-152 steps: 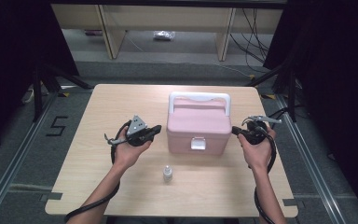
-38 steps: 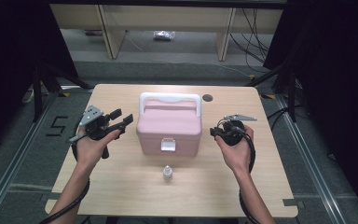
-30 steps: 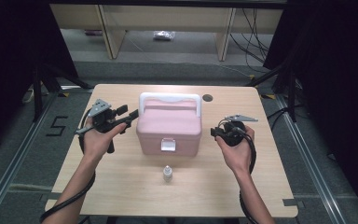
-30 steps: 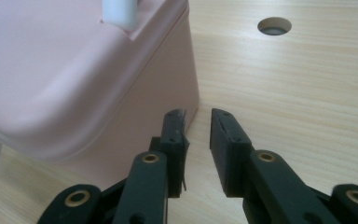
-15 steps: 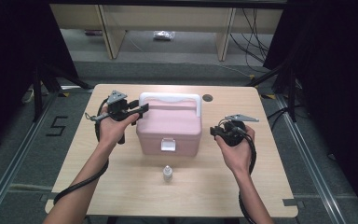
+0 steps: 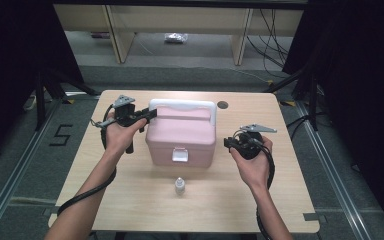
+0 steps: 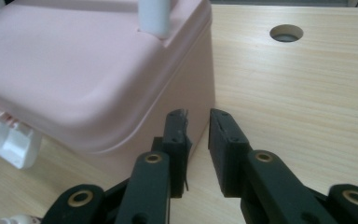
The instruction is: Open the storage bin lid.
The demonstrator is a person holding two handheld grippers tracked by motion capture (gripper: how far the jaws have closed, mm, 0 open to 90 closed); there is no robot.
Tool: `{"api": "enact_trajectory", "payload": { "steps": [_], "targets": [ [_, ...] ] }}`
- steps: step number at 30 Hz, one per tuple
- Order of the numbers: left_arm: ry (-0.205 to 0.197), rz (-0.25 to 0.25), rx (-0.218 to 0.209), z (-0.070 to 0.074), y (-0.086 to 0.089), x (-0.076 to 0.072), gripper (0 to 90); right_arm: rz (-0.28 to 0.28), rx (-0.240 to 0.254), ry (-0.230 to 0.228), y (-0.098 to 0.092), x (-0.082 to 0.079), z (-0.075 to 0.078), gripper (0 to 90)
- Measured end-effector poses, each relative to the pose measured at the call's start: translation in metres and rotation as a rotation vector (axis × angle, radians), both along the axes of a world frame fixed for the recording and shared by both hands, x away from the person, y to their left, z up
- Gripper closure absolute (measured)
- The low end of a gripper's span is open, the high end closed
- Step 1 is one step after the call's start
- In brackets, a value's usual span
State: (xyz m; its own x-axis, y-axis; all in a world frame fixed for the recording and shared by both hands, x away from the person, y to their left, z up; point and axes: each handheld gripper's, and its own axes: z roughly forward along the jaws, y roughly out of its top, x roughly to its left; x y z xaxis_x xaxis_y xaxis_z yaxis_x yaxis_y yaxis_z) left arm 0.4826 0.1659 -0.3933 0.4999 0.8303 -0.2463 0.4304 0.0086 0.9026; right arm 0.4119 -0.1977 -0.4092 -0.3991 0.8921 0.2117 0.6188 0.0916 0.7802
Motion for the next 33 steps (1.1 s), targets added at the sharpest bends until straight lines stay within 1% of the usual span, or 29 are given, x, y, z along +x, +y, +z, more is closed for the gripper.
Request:
{"api": "enact_trajectory", "payload": {
  "steps": [1, 2, 3, 5, 6, 9, 10, 11, 12, 13, 14, 15, 17, 18, 20, 21, 23, 24, 26, 28, 29, 30, 31, 32, 33],
  "targets": [
    [0.004, -0.001, 0.009, 0.001, -0.001, 0.001, 72.8, 0.011, 0.001, -0.008, 0.0, -0.001, 0.0, 78.7],
    [0.004, -0.001, 0.009, 0.001, -0.001, 0.001, 72.8, 0.011, 0.001, -0.008, 0.0, -0.001, 0.0, 78.7],
    [0.006, -0.001, 0.012, 0.002, -0.001, 0.001, 72.9, 0.031, -0.013, -0.008, 0.002, -0.001, 0.0, 80.2],
    [0.014, 0.0, 0.011, 0.003, -0.001, 0.003, 72.9, 0.03, -0.017, -0.01, 0.003, -0.002, 0.001, 81.6],
    [0.014, 0.0, 0.011, 0.003, -0.001, 0.003, 73.0, 0.047, -0.006, -0.007, 0.004, -0.002, 0.001, 82.4],
    [0.021, 0.0, 0.009, 0.007, -0.001, 0.002, 73.0, 0.049, 0.005, -0.004, 0.005, -0.004, 0.003, 82.7],
    [0.022, 0.0, 0.006, 0.008, -0.001, 0.002, 73.1, 0.054, -0.004, 0.002, 0.005, -0.004, 0.004, 82.8],
    [0.021, 0.0, 0.004, 0.009, -0.001, 0.002, 73.1, 0.065, 0.007, -0.002, 0.005, -0.004, 0.004, 83.2],
    [0.022, 0.001, 0.001, 0.011, -0.001, 0.002, 73.1, 0.049, 0.013, 0.004, 0.006, -0.005, 0.005, 83.7],
    [0.021, 0.001, 0.001, 0.012, 0.0, 0.002, 73.1, 0.059, 0.002, -0.002, 0.006, -0.005, 0.005, 84.3],
    [0.021, 0.001, 0.001, 0.012, 0.0, 0.002, 73.1, 0.059, 0.002, -0.002, 0.006, -0.005, 0.005, 84.3],
    [0.021, 0.001, -0.005, 0.013, 0.0, 0.003, 73.1, 0.06, 0.022, 0.015, 0.007, -0.006, 0.006, 86.1],
    [0.028, 0.001, -0.008, 0.015, 0.001, 0.005, 73.1, 0.065, 0.018, 0.013, 0.007, -0.006, 0.007, 88.0],
    [0.028, 0.001, -0.008, 0.015, 0.001, 0.005, 73.1, 0.08, 0.019, 0.005, 0.007, -0.007, 0.008, 88.3],
    [0.034, -0.003, -0.006, 0.017, 0.001, 0.007, 73.1, 0.085, 0.032, 0.018, 0.011, -0.008, 0.009, 88.7],
    [0.034, -0.003, -0.006, 0.017, 0.001, 0.007, 73.1, 0.105, 0.02, 0.005, 0.012, -0.008, 0.009, 89.2],
    [0.036, -0.006, -0.008, 0.017, 0.001, 0.008, 73.1, 0.096, 0.027, 0.012, 0.014, -0.008, 0.01, 89.3],
    [0.038, -0.007, -0.008, 0.018, 0.001, 0.008, 73.1, 0.107, 0.023, 0.006, 0.015, -0.008, 0.01, 89.7],
    [0.042, -0.01, -0.006, 0.018, 0.001, 0.008, 73.1, 0.121, 0.04, 0.014, 0.018, -0.009, 0.012, 90.0],
    [0.045, -0.01, -0.008, 0.018, 0.002, 0.008, 73.1, 0.118, 0.035, 0.016, 0.02, -0.011, 0.013, 90.0],
    [0.045, -0.011, -0.009, 0.019, 0.002, 0.008, 73.1, 0.122, 0.035, 0.008, 0.02, -0.01, 0.012, 90.0],
    [0.045, -0.011, -0.011, 0.019, 0.002, 0.008, 73.1, 0.131, 0.045, 0.01, 0.02, -0.01, 0.012, 90.0],
    [0.043, -0.014, -0.012, 0.019, 0.002, 0.008, 73.1, 0.144, 0.043, -0.005, 0.021, -0.01, 0.013, 90.0],
    [0.04, -0.016, -0.012, 0.019, 0.002, 0.008, 73.0, 0.122, 0.044, 0.005, 0.022, -0.011, 0.013, 90.0],
    [0.04, -0.016, -0.012, 0.019, 0.002, 0.008, 72.9, 0.122, 0.044, 0.005, 0.022, -0.011, 0.013, 90.0]
  ]
}}
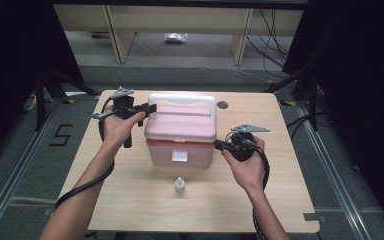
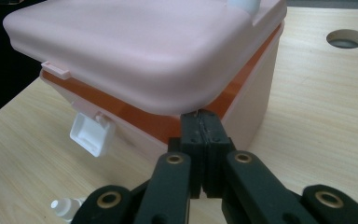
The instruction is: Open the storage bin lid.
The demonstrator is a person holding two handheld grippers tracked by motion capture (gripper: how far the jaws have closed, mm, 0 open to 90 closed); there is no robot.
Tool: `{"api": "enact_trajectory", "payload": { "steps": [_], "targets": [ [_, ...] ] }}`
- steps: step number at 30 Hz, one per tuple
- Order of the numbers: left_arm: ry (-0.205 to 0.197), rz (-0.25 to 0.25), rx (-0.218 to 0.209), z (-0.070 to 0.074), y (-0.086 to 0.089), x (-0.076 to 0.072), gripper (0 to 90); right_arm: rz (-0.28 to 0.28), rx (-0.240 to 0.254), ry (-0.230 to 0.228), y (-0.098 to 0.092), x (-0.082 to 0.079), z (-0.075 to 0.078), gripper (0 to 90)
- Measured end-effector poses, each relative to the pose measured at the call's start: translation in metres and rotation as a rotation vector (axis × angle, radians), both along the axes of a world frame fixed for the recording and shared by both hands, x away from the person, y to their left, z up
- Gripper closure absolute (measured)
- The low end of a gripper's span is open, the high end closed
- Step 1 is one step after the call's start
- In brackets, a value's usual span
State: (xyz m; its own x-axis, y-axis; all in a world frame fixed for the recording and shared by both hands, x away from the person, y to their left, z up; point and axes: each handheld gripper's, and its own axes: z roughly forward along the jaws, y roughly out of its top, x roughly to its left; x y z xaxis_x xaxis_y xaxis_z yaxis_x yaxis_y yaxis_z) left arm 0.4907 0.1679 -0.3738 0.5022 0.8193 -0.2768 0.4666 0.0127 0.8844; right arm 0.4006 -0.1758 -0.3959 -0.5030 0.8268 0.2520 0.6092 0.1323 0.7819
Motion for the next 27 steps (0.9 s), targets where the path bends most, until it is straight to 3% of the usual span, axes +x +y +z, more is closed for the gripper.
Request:
{"api": "enact_trajectory", "payload": {
  "steps": [3, 4, 5, 6, 7, 9, 10, 11, 13, 15, 16, 17, 18, 19, 20, 21, 22, 27],
  "targets": [
    [-0.013, -0.017, 0.002, 0.0, 0.002, 0.0, 71.3, 0.018, 0.002, -0.02, 0.0, 0.0, 0.001, 90.0],
    [-0.048, -0.023, -0.021, 0.003, 0.005, -0.002, 60.5, 0.015, -0.013, -0.023, 0.0, 0.0, 0.002, 90.0],
    [-0.048, -0.023, -0.021, 0.003, 0.005, -0.002, 54.7, 0.015, -0.013, -0.023, 0.0, 0.0, 0.002, 90.0],
    [-0.066, -0.023, -0.021, 0.005, 0.006, -0.004, 54.7, 0.014, -0.012, -0.022, 0.001, 0.0, 0.001, 90.0],
    [-0.109, -0.019, -0.007, 0.01, 0.011, -0.011, 49.1, 0.005, 0.011, 0.001, 0.003, -0.001, 0.0, 90.0],
    [-0.141, -0.018, 0.01, 0.016, 0.016, -0.019, 48.5, 0.022, -0.001, -0.016, 0.002, 0.001, -0.001, 90.0],
    [-0.141, -0.018, 0.01, 0.016, 0.016, -0.019, 49.4, 0.022, -0.001, -0.016, 0.002, 0.001, -0.001, 90.0],
    [-0.175, -0.027, 0.012, 0.02, 0.02, -0.03, 51.3, 0.023, -0.003, -0.028, 0.002, 0.0, 0.0, 90.0],
    [-0.197, -0.032, 0.01, 0.022, 0.022, -0.037, 53.2, 0.025, 0.0, -0.023, 0.002, 0.0, 0.0, 90.0],
    [-0.228, -0.065, 0.016, 0.025, 0.024, -0.055, 63.6, 0.017, -0.001, -0.033, 0.003, 0.0, 0.001, 90.0],
    [-0.228, -0.065, 0.016, 0.025, 0.024, -0.055, 67.9, 0.007, 0.011, -0.023, 0.003, -0.001, 0.001, 90.0],
    [-0.251, -0.111, 0.008, 0.023, 0.023, -0.068, 72.3, 0.011, 0.014, -0.025, 0.004, -0.001, 0.002, 90.0],
    [-0.251, -0.111, 0.008, 0.023, 0.023, -0.068, 76.0, 0.011, 0.014, -0.025, 0.004, -0.001, 0.002, 90.0],
    [-0.259, -0.145, 0.005, 0.022, 0.022, -0.075, 76.0, 0.012, 0.015, -0.026, 0.004, -0.001, 0.002, 90.0],
    [-0.255, -0.191, -0.009, 0.017, 0.018, -0.087, 81.7, 0.011, -0.011, -0.044, 0.003, -0.001, 0.003, 90.0],
    [-0.255, -0.191, -0.009, 0.017, 0.018, -0.087, 84.1, 0.019, 0.002, -0.04, 0.004, -0.001, 0.003, 90.0],
    [-0.255, -0.237, 0.011, 0.013, 0.013, -0.097, 85.6, 0.022, 0.001, -0.042, 0.004, -0.001, 0.004, 90.0],
    [-0.249, -0.29, 0.04, 0.004, 0.002, -0.112, 89.5, 0.016, 0.005, -0.042, 0.005, -0.001, 0.005, 90.0]
  ]
}}
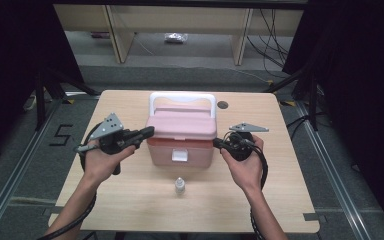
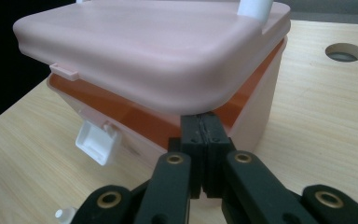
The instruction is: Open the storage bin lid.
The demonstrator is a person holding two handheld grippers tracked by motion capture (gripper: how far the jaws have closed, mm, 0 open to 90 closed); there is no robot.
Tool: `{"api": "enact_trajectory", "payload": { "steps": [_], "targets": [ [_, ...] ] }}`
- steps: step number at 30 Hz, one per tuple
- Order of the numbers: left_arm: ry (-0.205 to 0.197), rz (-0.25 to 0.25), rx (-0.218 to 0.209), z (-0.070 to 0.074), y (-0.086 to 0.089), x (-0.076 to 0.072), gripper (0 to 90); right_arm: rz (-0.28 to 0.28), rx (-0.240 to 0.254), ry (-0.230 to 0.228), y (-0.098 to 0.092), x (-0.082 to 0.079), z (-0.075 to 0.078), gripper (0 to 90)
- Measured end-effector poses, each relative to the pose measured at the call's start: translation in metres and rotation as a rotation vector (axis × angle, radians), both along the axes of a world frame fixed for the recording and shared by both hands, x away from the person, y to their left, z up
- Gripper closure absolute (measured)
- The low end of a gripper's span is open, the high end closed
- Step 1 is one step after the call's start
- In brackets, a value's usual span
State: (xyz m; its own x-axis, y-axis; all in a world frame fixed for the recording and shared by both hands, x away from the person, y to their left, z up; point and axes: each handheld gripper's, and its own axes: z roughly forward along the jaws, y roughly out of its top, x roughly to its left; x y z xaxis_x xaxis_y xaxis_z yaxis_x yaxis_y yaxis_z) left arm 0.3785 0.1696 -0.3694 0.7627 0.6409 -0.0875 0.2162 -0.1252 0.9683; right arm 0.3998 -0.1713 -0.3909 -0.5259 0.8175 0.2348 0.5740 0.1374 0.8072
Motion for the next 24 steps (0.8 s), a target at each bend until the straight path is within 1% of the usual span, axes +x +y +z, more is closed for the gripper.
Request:
{"api": "enact_trajectory", "payload": {
  "steps": [1, 2, 3, 4, 5, 6, 7, 8, 9, 10, 11, 12, 13, 14, 15, 17, 18, 19, 20, 21, 23, 24],
  "targets": [
    [-0.004, -0.006, -0.002, -0.002, -0.003, -0.003, 89.5, 0.0, -0.002, -0.007, 0.0, 0.0, 0.0, 90.0],
    [-0.017, -0.01, 0.028, -0.007, -0.008, -0.009, 89.6, 0.0, -0.003, -0.003, 0.0, 0.0, 0.0, 90.0],
    [-0.017, -0.01, 0.028, -0.007, -0.008, -0.009, 89.7, -0.007, 0.004, 0.004, 0.001, -0.001, 0.001, 90.0],
    [-0.009, -0.022, 0.038, -0.014, -0.012, -0.012, 89.7, -0.001, -0.003, -0.003, 0.0, 0.0, 0.001, 90.0],
    [-0.009, -0.022, 0.038, -0.014, -0.012, -0.012, 89.6, -0.001, -0.003, -0.003, 0.0, 0.0, 0.001, 90.0],
    [-0.007, -0.03, 0.048, -0.018, -0.014, -0.012, 89.6, -0.001, -0.006, -0.005, 0.0, 0.0, 0.001, 90.0],
    [-0.008, -0.039, 0.036, -0.022, -0.017, -0.013, 89.6, -0.001, -0.006, -0.005, 0.0, 0.0, 0.001, 90.0],
    [-0.01, -0.058, 0.058, -0.029, -0.021, -0.015, 89.6, -0.001, -0.009, -0.005, 0.001, 0.0, 0.001, 90.0],
    [-0.01, -0.058, 0.058, -0.029, -0.021, -0.015, 89.6, -0.001, -0.009, -0.005, 0.001, 0.0, 0.001, 90.0],
    [-0.017, -0.074, 0.079, -0.036, -0.026, -0.017, 89.5, 0.0, -0.007, -0.005, 0.001, 0.0, 0.001, 90.0],
    [-0.017, -0.074, 0.079, -0.036, -0.026, -0.017, 89.5, -0.002, -0.007, -0.007, 0.0, 0.0, 0.001, 90.0],
    [-0.026, -0.077, 0.087, -0.039, -0.028, -0.017, 89.5, -0.001, -0.01, -0.014, 0.0, 0.001, 0.001, 90.0],
    [-0.037, -0.087, 0.098, -0.045, -0.032, -0.016, 89.5, -0.007, 0.002, -0.003, 0.001, 0.0, 0.002, 90.0],
    [-0.037, -0.087, 0.098, -0.045, -0.032, -0.016, 89.5, -0.007, 0.002, -0.003, 0.001, 0.0, 0.002, 90.0],
    [-0.048, -0.083, 0.107, -0.05, -0.036, -0.014, 89.5, -0.003, -0.01, -0.016, 0.001, 0.0, 0.002, 90.0],
    [-0.054, -0.085, 0.115, -0.052, -0.039, -0.013, 89.5, 0.0, -0.01, -0.017, 0.001, 0.0, 0.003, 90.0],
    [-0.066, -0.094, 0.132, -0.057, -0.044, -0.012, 89.5, -0.016, -0.007, -0.015, 0.002, -0.001, 0.004, 90.0],
    [-0.066, -0.105, 0.139, -0.059, -0.047, -0.011, 89.5, -0.018, -0.004, -0.009, 0.002, -0.001, 0.005, 90.0],
    [-0.075, -0.116, 0.148, -0.062, -0.049, -0.011, 89.5, -0.018, -0.003, -0.009, 0.003, -0.001, 0.005, 90.0],
    [-0.078, -0.123, 0.158, -0.064, -0.052, -0.01, 89.5, -0.009, -0.017, -0.022, 0.001, 0.0, 0.005, 90.0],
    [-0.082, -0.123, 0.158, -0.067, -0.054, -0.009, 89.5, -0.011, -0.019, -0.024, 0.001, 0.0, 0.005, 90.0],
    [-0.085, -0.106, 0.173, -0.071, -0.056, -0.005, 89.4, -0.003, -0.01, -0.022, 0.002, 0.001, 0.005, 90.0]
  ]
}}
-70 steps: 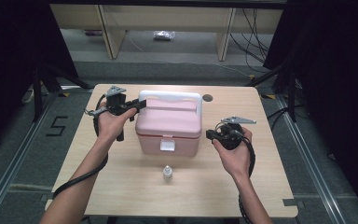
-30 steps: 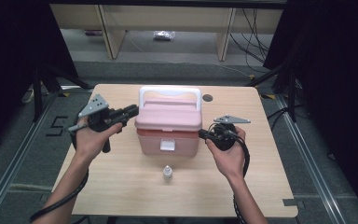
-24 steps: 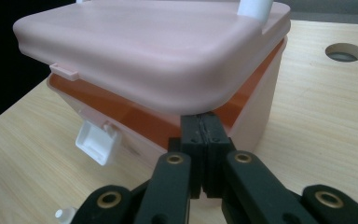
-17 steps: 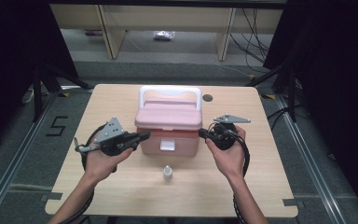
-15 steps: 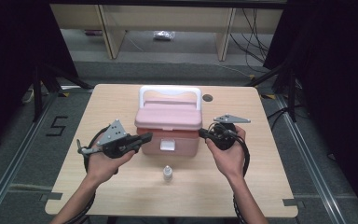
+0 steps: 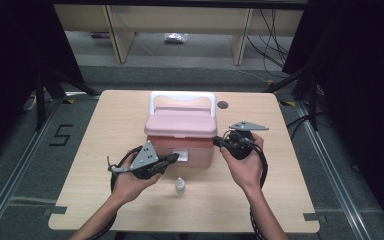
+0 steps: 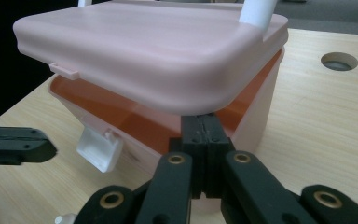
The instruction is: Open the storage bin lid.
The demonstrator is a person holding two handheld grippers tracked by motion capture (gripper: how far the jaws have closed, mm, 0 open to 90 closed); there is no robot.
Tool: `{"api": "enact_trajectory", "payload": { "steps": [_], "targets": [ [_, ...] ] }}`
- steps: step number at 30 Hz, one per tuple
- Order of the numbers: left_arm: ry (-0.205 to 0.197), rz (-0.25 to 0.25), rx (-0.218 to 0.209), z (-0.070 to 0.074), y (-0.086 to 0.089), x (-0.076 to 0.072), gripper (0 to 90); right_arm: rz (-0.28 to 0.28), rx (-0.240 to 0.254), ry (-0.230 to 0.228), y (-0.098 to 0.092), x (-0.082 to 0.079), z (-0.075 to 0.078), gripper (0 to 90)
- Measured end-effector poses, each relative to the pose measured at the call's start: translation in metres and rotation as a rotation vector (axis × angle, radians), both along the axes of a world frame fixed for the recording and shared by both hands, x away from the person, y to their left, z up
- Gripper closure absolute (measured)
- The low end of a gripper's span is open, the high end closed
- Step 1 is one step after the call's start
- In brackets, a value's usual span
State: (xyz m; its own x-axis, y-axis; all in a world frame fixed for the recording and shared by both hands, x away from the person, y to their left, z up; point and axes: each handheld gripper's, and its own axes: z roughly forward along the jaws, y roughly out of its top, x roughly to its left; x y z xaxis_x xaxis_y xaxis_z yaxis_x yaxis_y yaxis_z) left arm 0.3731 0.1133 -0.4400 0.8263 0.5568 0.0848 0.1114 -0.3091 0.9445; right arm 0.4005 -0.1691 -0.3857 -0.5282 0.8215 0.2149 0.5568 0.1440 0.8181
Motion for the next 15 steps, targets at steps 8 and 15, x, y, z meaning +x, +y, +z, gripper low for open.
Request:
{"api": "enact_trajectory", "payload": {
  "steps": [8, 15],
  "targets": [
    [-0.01, 0.002, 0.033, -0.009, -0.009, 0.013, 89.5, 0.002, 0.006, 0.002, 0.001, -0.001, 0.001, 90.0],
    [-0.009, 0.012, 0.046, -0.018, -0.011, 0.018, 89.5, 0.006, 0.005, 0.002, 0.002, 0.0, 0.002, 90.0]
  ]
}}
